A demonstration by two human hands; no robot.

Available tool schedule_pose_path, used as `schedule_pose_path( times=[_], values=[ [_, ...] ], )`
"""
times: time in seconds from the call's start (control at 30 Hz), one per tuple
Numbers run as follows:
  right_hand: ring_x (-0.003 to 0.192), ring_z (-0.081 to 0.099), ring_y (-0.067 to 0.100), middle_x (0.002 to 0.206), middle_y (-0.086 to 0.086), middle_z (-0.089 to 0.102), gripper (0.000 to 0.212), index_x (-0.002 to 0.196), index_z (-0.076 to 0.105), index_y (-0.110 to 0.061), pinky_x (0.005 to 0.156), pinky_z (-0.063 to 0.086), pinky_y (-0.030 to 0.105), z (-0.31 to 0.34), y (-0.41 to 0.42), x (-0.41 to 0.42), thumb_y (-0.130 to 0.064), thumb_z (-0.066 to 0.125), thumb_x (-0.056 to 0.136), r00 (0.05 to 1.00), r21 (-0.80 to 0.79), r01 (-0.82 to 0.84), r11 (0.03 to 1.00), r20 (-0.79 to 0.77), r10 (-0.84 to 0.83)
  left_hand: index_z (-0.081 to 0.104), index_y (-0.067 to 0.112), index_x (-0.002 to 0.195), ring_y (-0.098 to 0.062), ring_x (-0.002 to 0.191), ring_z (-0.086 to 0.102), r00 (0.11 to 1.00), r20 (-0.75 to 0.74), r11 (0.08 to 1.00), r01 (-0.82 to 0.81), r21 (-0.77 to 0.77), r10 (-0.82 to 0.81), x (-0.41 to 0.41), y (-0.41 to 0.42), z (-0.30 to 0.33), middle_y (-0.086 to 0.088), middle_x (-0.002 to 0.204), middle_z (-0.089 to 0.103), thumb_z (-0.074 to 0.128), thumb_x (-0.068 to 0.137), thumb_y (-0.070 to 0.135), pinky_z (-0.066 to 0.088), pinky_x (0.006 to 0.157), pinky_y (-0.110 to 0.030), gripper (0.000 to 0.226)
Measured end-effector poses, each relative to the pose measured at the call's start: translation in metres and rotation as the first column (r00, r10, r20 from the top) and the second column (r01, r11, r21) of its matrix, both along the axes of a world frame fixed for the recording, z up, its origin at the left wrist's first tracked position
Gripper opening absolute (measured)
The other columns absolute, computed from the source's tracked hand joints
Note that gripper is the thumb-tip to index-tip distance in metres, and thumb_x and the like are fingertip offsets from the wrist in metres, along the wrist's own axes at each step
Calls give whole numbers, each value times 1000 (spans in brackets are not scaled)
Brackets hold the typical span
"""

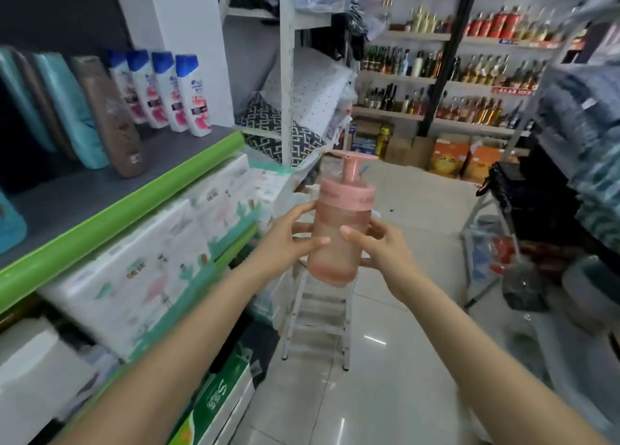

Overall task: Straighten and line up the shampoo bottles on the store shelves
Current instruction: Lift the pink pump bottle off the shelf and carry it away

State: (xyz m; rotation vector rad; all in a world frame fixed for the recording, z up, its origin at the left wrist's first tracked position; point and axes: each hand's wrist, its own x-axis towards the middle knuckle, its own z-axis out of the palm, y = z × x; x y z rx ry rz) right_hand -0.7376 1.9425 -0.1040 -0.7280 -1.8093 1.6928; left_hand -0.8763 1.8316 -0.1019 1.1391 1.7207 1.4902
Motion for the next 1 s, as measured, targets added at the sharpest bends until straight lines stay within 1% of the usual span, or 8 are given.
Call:
schedule_pose_path(
  times=[0.1, 0.23, 0.4, 0.47, 0.67, 0.83, 0.93, 1.0],
  values=[
    [102, 65, 17, 107, 3, 68, 38, 113, 65, -22, 70, 60, 32, -5, 63, -18, -25, 75, 76, 999, -18, -17, 1000, 27, 18, 45, 36, 124, -10, 111, 56, 1000, 14, 1000, -15, -16, 15, -17, 57, -5, 3, 117, 61, 71, 79, 15, 52, 87, -29, 56],
    [99, 66, 19, 110, 8, 66, 48, 116, 63, -18, 75, 59, 41, -18, 134, -45, -24, 80, 71, 995, -53, -28, 998, 92, 33, 47, 27, 129, 4, 103, 55, 1000, 11, 999, 3, -44, -2, -43, 118, -15, 16, 107, 59, 70, 81, 11, 51, 73, -11, 56],
    [98, 65, 18, 111, 9, 65, 63, 117, 61, -17, 76, 59, 43, -45, 205, -88, -24, 88, 61, 987, -33, -12, 999, 161, 17, 49, 25, 128, -8, 108, 58, 999, -47, 996, 5, -83, -9, -93, 191, -45, 8, 118, 61, 74, 76, 11, 51, 79, -16, 59],
    [95, 66, 18, 110, 7, 65, 72, 118, 59, -16, 74, 59, 39, -62, 229, -105, -27, 89, 54, 981, -24, 27, 999, 191, -22, 47, 24, 131, -9, 106, 59, 998, -67, 993, 6, -118, -14, -111, 220, -63, 3, 120, 59, 76, 75, 12, 51, 80, -17, 64],
    [97, 64, 23, 112, 6, 62, 68, 118, 55, -16, 67, 54, 32, -132, 290, -148, -19, 89, 60, 963, -51, 108, 993, 255, -91, 47, 22, 132, 4, 79, 57, 998, -47, 970, 34, -241, -47, -153, 290, -114, 1, 104, 56, 74, 77, 14, 45, 63, -3, 62],
    [101, 62, 22, 114, 5, 61, 71, 123, 50, -18, 79, 55, 38, -197, 323, -176, -14, 87, 62, 942, -102, 123, 987, 325, -84, 47, 20, 132, -3, 91, 54, 998, 41, 945, 58, -321, -48, -176, 326, -171, 13, 98, 55, 69, 81, 10, 47, 61, -10, 56],
    [100, 63, 22, 113, 4, 62, 73, 123, 50, -19, 74, 54, 34, -229, 339, -190, -14, 87, 61, 929, -100, 131, 986, 359, -87, 45, 24, 135, -1, 97, 54, 991, 136, 934, 46, -354, 3, -187, 344, -211, 7, 110, 57, 70, 82, 16, 50, 71, -20, 60],
    [100, 62, 21, 111, 2, 62, 71, 122, 51, -18, 76, 55, 36, -248, 349, -198, -11, 86, 61, 918, -87, 137, 987, 386, -93, 43, 22, 137, 0, 96, 55, 983, 175, 930, 19, -366, 49, -192, 355, -234, 2, 113, 58, 71, 80, 14, 51, 72, -18, 64]
  ],
)
